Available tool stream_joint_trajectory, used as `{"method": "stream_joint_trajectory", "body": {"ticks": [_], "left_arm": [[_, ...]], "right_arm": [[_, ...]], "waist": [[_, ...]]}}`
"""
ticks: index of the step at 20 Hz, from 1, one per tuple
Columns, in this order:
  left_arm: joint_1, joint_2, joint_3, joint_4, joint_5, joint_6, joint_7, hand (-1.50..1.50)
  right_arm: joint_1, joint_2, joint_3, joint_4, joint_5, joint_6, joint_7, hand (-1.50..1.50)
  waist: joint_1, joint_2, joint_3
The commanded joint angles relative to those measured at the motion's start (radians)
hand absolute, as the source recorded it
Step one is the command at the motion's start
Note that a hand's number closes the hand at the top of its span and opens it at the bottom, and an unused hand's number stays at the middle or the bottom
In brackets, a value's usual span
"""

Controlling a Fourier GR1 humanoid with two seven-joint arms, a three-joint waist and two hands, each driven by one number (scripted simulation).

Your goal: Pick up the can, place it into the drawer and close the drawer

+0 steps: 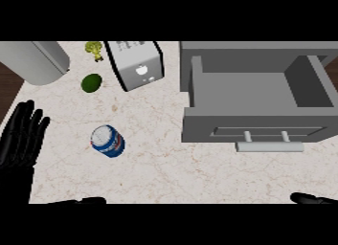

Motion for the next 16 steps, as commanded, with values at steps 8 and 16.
{"method": "stream_joint_trajectory", "body": {"ticks": [8, 16], "left_arm": [[0.132, -0.030, -0.020, -0.197, 0.027, 0.000, 0.102, -1.50], [0.003, -0.045, 0.047, -0.099, 0.153, 0.114, 0.163, -1.50]], "right_arm": [[0.138, 0.007, -0.105, -0.004, -0.108, 0.138, -0.086, -1.50], [0.183, -0.006, -0.184, -0.016, -0.174, 0.207, -0.093, -1.50]], "waist": [[0.002, 0.000, -0.001], [-0.004, 0.001, -0.001]]}}
